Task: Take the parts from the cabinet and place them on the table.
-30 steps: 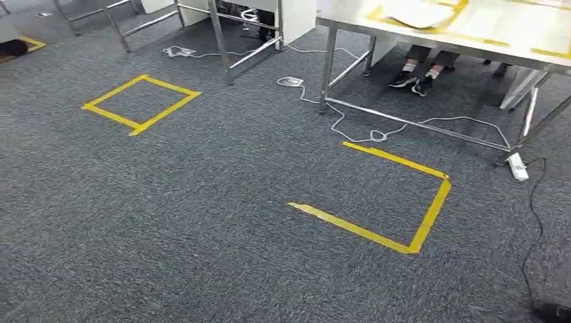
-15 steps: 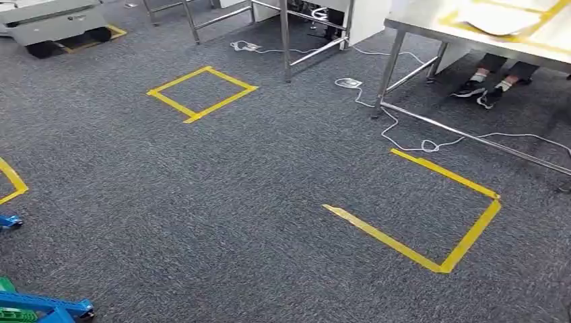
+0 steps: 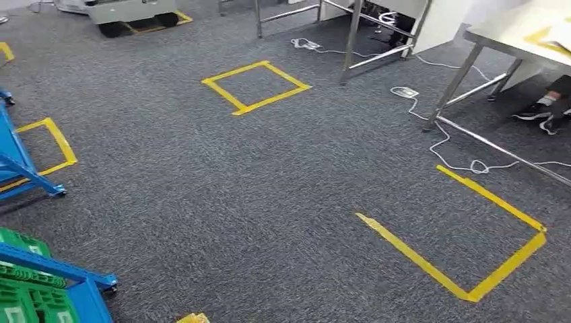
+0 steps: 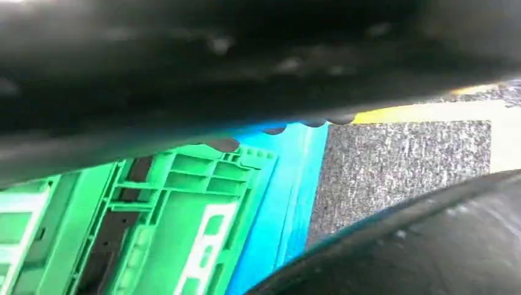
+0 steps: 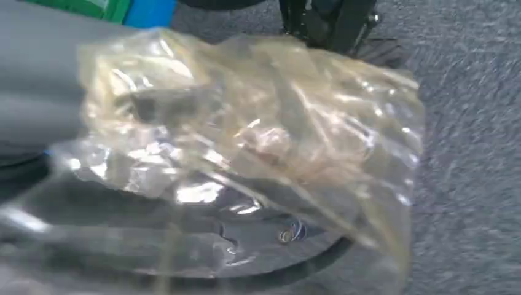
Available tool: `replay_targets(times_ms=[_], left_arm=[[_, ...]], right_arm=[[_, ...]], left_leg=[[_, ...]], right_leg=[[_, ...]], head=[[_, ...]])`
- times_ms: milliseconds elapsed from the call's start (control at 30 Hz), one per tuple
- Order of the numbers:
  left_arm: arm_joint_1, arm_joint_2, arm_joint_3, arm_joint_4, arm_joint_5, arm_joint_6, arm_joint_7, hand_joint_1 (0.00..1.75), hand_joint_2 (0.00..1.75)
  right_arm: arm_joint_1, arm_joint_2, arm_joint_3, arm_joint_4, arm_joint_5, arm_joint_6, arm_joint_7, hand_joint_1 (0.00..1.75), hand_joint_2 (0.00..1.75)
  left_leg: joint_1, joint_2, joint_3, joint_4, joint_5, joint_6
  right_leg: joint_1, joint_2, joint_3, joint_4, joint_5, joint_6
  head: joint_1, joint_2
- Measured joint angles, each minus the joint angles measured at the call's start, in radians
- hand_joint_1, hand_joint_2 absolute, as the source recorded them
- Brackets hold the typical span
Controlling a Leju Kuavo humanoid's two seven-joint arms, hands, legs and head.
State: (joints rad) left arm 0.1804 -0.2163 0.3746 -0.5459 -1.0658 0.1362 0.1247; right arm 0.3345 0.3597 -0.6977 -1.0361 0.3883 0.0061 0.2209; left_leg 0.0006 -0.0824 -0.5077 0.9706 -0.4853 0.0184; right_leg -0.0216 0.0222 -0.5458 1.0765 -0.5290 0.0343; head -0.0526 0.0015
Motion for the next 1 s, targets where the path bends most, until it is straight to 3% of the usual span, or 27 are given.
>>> replay_targets(times_ms=[33, 67, 167, 200, 233, 267, 300, 333, 367, 400, 433, 500, 533, 567, 633, 700, 733, 767, 800, 833, 867, 900, 933, 967, 1000], left_arm=[[0.000, -0.001, 0.000, -0.001, 0.000, 0.000, 0.000, 0.00, 0.00], [-0.002, -0.002, 0.000, -0.003, 0.000, -0.003, 0.001, 0.00, 0.00], [0.006, -0.003, 0.000, -0.014, 0.006, -0.016, 0.009, 0.00, 0.00], [0.009, -0.002, 0.000, -0.018, 0.008, -0.023, 0.013, 0.00, 0.00], [0.014, -0.004, -0.001, -0.029, 0.009, -0.032, 0.018, 0.00, 0.00], [0.016, -0.004, -0.003, -0.040, 0.011, -0.040, 0.023, 0.00, 0.00], [0.017, -0.003, -0.008, -0.050, 0.015, -0.045, 0.027, 0.00, 0.00], [0.019, -0.003, -0.011, -0.056, 0.017, -0.049, 0.028, 0.00, 0.00], [0.022, -0.004, -0.015, -0.062, 0.018, -0.053, 0.028, 0.00, 0.00], [0.026, -0.004, -0.017, -0.066, 0.018, -0.053, 0.028, 0.00, 0.00], [0.031, -0.004, -0.017, -0.071, 0.019, -0.054, 0.029, 0.00, 0.00], [0.036, -0.003, -0.018, -0.080, 0.019, -0.054, 0.029, 0.00, 0.00], [0.037, -0.003, -0.019, -0.084, 0.019, -0.054, 0.029, 0.00, 0.00], [0.037, -0.003, -0.021, -0.087, 0.019, -0.054, 0.030, 0.00, 0.00], [0.039, -0.004, -0.025, -0.095, 0.024, -0.055, 0.032, 0.00, 0.00], [0.045, -0.004, -0.025, -0.097, 0.028, -0.055, 0.036, 0.00, 0.00], [0.048, -0.005, -0.026, -0.100, 0.030, -0.055, 0.038, 0.00, 0.00], [0.049, -0.005, -0.028, -0.103, 0.032, -0.055, 0.039, 0.00, 0.00], [0.046, -0.005, -0.032, -0.106, 0.034, -0.055, 0.041, 0.00, 0.00], [0.045, -0.007, -0.036, -0.109, 0.039, -0.055, 0.042, 0.00, 0.00], [0.046, -0.008, -0.040, -0.111, 0.041, -0.056, 0.043, 0.00, 0.00], [0.049, -0.008, -0.042, -0.112, 0.043, -0.058, 0.043, 0.00, 0.00], [0.051, -0.008, -0.043, -0.114, 0.045, -0.059, 0.045, 0.00, 0.00], [0.052, -0.008, -0.043, -0.115, 0.050, -0.060, 0.045, 0.00, 0.00], [0.053, -0.009, -0.045, -0.119, 0.051, -0.063, 0.046, 0.00, 0.00]], right_arm=[[0.000, 0.000, 0.000, 0.000, 0.000, 0.000, 0.000, 0.00, 0.00], [0.000, 0.000, 0.000, 0.001, 0.000, 0.000, 0.000, 0.00, 0.00], [0.000, 0.000, -0.001, 0.002, 0.004, -0.003, 0.000, 0.00, 0.00], [-0.002, 0.000, -0.002, 0.002, 0.009, -0.005, 0.000, 0.00, 0.00], [-0.003, 0.000, -0.002, 0.002, 0.019, -0.007, 0.000, 0.00, 0.00], [-0.002, 0.000, -0.002, 0.002, 0.028, -0.008, -0.003, 0.00, 0.00], [-0.001, 0.000, -0.003, 0.003, 0.036, -0.008, -0.003, 0.00, 0.00], [-0.002, 0.000, -0.005, 0.007, 0.042, -0.008, -0.005, 0.00, 0.00], [-0.004, 0.000, -0.008, 0.010, 0.046, -0.008, -0.006, 0.00, 0.00], [-0.005, 0.000, -0.010, 0.010, 0.049, -0.008, -0.006, 0.00, 0.00], [-0.007, 0.000, -0.011, 0.011, 0.049, -0.009, -0.006, 0.00, 0.00], [-0.011, 0.000, -0.013, 0.013, 0.050, -0.009, -0.007, 0.00, 0.00], [-0.014, 0.000, -0.013, 0.014, 0.051, -0.009, -0.008, 0.00, 0.00], [-0.016, 0.000, -0.015, 0.015, 0.053, -0.009, -0.009, 0.00, 0.00], [-0.021, 0.000, -0.018, 0.018, 0.066, -0.008, -0.013, 0.00, 0.00], [-0.028, 0.000, -0.018, 0.020, 0.077, -0.007, -0.020, 0.00, 0.00], [-0.032, 0.000, -0.020, 0.022, 0.082, -0.007, -0.023, 0.00, 0.00], [-0.034, 0.000, -0.024, 0.024, 0.087, -0.007, -0.027, 0.00, 0.00], [-0.034, 0.000, -0.029, 0.027, 0.090, -0.007, -0.030, 0.00, 0.00], [-0.034, 0.000, -0.034, 0.031, 0.095, -0.007, -0.031, 0.00, 0.00], [-0.034, 0.000, -0.040, 0.035, 0.100, -0.007, -0.032, 0.00, 0.00], [-0.034, 0.000, -0.045, 0.037, 0.104, -0.007, -0.034, 0.00, 0.00], [-0.035, 0.000, -0.048, 0.040, 0.105, -0.007, -0.036, 0.00, 0.00], [-0.036, 0.000, -0.050, 0.041, 0.106, -0.007, -0.038, 0.00, 0.00], [-0.038, 0.000, -0.051, 0.042, 0.108, -0.007, -0.040, 0.00, 0.00]], left_leg=[[0.001, -0.010, -0.004, 0.003, -0.003, -0.005], [-0.006, -0.023, -0.010, 0.014, -0.007, -0.012], [0.006, -0.058, -0.022, 0.010, 0.002, -0.033], [0.006, -0.069, -0.023, 0.015, 0.001, -0.039], [0.003, -0.013, -0.032, 0.035, -0.018, -0.040], [0.002, 0.036, -0.059, 0.091, -0.055, -0.043], [0.003, 0.059, -0.097, 0.169, -0.096, -0.048], [0.005, 0.068, -0.136, 0.249, -0.131, -0.050], [0.006, 0.072, -0.174, 0.324, -0.154, -0.052], [0.007, 0.073, -0.183, 0.342, -0.148, -0.054], [0.007, 0.075, -0.167, 0.311, -0.119, -0.054], [0.006, 0.094, -0.077, 0.144, -0.034, -0.047], [0.002, 0.140, -0.024, 0.054, -0.002, -0.038], [-0.007, 0.180, -0.010, 0.028, -0.016, -0.029], [-0.009, 0.154, -0.017, 0.028, -0.012, -0.026], [-0.009, 0.130, -0.019, 0.019, -0.007, -0.012], [-0.002, 0.120, -0.010, 0.009, 0.000, -0.007], [0.000, 0.112, -0.011, 0.007, 0.003, 0.000], [0.000, 0.096, -0.014, 0.007, 0.003, 0.001], [-0.001, 0.082, -0.015, 0.007, 0.002, 0.002], [-0.002, 0.068, -0.015, 0.007, 0.002, 0.003], [-0.003, 0.052, -0.013, 0.007, 0.001, 0.003], [-0.003, 0.037, -0.010, 0.008, 0.001, 0.003], [-0.003, 0.022, -0.007, 0.009, -0.001, 0.001], [-0.002, 0.005, -0.003, 0.010, -0.003, -0.002]], right_leg=[[-0.006, 0.063, 0.028, -0.064, 0.011, -0.001], [-0.010, 0.085, 0.034, -0.086, 0.000, -0.002], [0.002, 0.053, 0.043, -0.076, -0.002, -0.018], [-0.004, 0.035, 0.044, -0.085, 0.004, -0.027], [-0.005, 0.018, 0.048, -0.087, 0.006, -0.033], [-0.003, 0.004, 0.049, -0.088, 0.004, -0.039], [0.000, -0.014, 0.049, -0.088, 0.002, -0.042], [0.002, -0.032, 0.047, -0.088, 0.000, -0.044], [0.003, -0.051, 0.040, -0.087, -0.003, -0.044], [0.004, -0.068, 0.042, -0.087, -0.007, -0.044], [0.004, -0.083, 0.045, -0.087, -0.011, -0.044], [0.005, -0.108, 0.055, -0.087, -0.016, -0.041], [0.005, -0.118, 0.062, -0.087, -0.020, -0.036], [0.012, -0.127, 0.066, -0.085, -0.027, -0.028], [0.010, -0.145, 0.072, -0.086, -0.030, -0.018], [0.009, -0.164, 0.093, -0.093, -0.030, -0.006], [0.004, -0.129, 0.084, -0.082, -0.045, -0.002], [0.005, -0.076, 0.066, -0.043, -0.075, -0.001], [0.004, -0.045, 0.028, 0.033, -0.114, 0.000], [0.004, -0.031, -0.020, 0.130, -0.155, 0.000], [0.004, -0.026, -0.060, 0.202, -0.176, 0.001], [0.004, -0.024, -0.086, 0.238, -0.172, 0.001], [0.004, -0.024, -0.088, 0.221, -0.143, 0.000], [0.004, -0.023, -0.070, 0.165, -0.096, -0.002], [0.002, -0.012, -0.034, 0.074, -0.038, -0.002]], head=[[0.001, 0.000], [0.001, 0.000], [0.000, 0.000], [0.001, 0.000], [-0.001, 0.000], [-0.012, 0.000], [-0.013, 0.000], [-0.012, 0.000], [-0.013, 0.000], [-0.013, 0.000], [-0.012, 0.000], [-0.012, 0.000], [-0.013, 0.000], [-0.012, 0.000], [-0.009, 0.000], [-0.010, 0.000], [-0.008, 0.000], [-0.003, 0.000], [0.000, 0.000], [-0.001, 0.000], [0.000, 0.000], [-0.001, 0.000], [-0.002, 0.000], [-0.001, 0.000], [-0.001, 0.000]])
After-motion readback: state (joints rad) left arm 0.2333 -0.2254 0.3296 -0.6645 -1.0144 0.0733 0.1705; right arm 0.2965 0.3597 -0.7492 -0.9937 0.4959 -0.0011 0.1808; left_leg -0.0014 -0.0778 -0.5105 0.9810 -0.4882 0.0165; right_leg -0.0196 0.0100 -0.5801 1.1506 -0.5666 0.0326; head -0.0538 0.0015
